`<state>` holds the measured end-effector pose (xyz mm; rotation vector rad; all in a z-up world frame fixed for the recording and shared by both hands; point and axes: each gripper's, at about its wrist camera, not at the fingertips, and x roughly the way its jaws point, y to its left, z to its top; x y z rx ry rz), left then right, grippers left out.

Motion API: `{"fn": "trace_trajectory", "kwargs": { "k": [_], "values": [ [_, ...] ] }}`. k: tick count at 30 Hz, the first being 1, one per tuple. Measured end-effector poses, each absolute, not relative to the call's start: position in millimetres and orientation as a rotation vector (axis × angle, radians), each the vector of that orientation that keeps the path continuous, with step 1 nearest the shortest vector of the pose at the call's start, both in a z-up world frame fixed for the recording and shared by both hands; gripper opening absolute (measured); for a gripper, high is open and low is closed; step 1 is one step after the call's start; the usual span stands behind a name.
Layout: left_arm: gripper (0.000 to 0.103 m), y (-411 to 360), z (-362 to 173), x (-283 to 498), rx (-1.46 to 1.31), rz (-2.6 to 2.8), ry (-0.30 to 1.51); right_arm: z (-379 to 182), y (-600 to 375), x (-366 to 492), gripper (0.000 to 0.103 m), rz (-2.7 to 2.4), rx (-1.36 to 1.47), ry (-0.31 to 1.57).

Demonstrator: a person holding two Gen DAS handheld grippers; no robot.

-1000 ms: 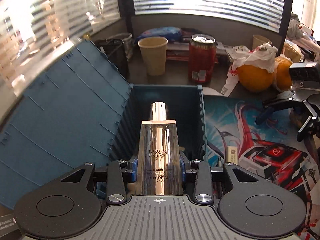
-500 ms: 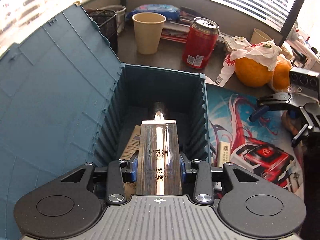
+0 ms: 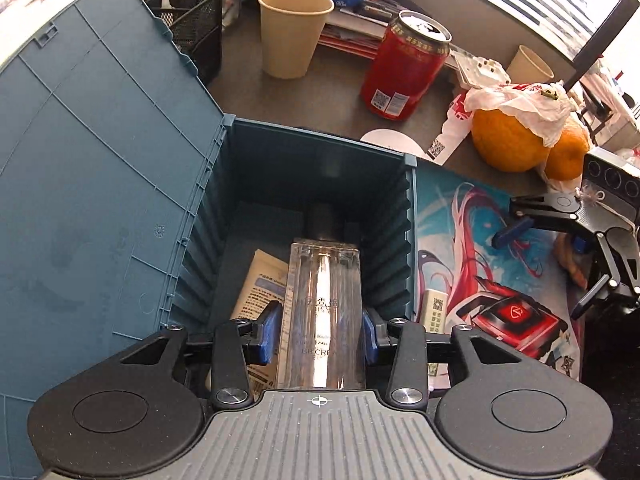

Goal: Organize rigid objects
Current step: 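Carry the glass bottle with the left gripper into the blue crate and release, then return the left gripper to the pile and grasp a black pen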

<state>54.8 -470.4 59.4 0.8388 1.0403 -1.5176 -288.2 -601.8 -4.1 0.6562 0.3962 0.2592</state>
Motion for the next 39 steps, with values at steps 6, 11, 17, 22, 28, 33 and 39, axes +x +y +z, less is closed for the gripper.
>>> {"fn": "trace_trajectory", "kwargs": {
  "k": [6, 11, 17, 22, 28, 33, 39],
  "values": [
    [0.044, -463, 60, 52, 0.8, -1.498, 0.969, -4, -602, -288, 0.103, 0.262, 0.66, 0.395],
    [0.048, -458, 63, 47, 0.796, -1.463, 0.916, -5, -603, -288, 0.103, 0.264, 0.661, 0.399],
    [0.061, -449, 70, 41, 0.81, -1.397, 0.85, -5, -603, -287, 0.103, 0.259, 0.663, 0.399],
    [0.088, -428, 86, 37, 0.8, -1.371, 0.784, -5, -603, -288, 0.103, 0.255, 0.664, 0.399],
    [0.098, -382, 116, 22, 0.713, -1.34, 0.652, -6, -602, -287, 0.103, 0.253, 0.663, 0.405],
    [0.103, -320, 128, -20, 0.502, -1.291, 0.487, -6, -602, -287, 0.103, 0.249, 0.663, 0.405],
    [0.103, -273, 92, -116, 0.465, -1.243, 0.401, -6, -602, -287, 0.103, 0.242, 0.662, 0.405]
  ]
}}
